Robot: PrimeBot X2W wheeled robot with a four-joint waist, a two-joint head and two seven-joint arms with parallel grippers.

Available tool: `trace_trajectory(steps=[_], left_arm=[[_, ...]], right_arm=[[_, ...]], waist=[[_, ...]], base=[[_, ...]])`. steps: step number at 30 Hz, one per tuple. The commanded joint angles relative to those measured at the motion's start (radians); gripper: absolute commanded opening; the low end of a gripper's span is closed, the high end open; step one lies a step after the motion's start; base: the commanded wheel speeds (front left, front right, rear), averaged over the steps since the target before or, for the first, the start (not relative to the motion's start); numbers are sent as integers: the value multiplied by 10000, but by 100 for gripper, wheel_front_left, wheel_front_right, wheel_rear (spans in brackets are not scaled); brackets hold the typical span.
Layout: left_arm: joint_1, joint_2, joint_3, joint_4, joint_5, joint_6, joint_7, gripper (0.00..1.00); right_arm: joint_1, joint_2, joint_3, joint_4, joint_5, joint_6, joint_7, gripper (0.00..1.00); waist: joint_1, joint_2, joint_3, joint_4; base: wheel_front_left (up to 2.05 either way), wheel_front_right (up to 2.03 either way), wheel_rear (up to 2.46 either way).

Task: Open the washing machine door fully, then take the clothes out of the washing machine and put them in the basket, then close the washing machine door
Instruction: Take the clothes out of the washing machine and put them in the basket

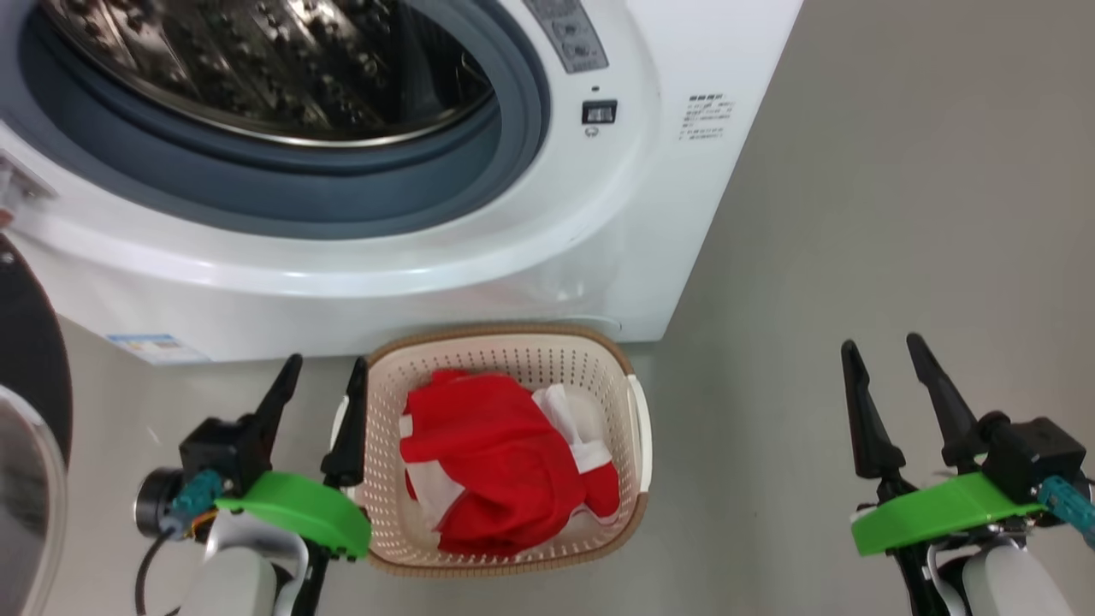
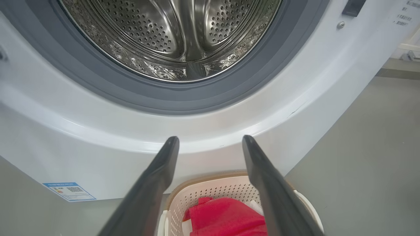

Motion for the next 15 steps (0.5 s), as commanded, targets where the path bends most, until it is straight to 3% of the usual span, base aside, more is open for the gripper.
trace_trajectory(steps=[1,15], left_arm=[[288,319,357,-463,185,-56,-63,100],[1953,484,778,-2586,415,-56,-63,100]], right_arm=[[196,-33,202,-175,-77,63,-65,100],[1139,-33,9,-269,-128,63,-65,100]], waist=[[0,0,-494,-9],[0,0,-1503,26]], base=[[0,0,0],[0,0,0]])
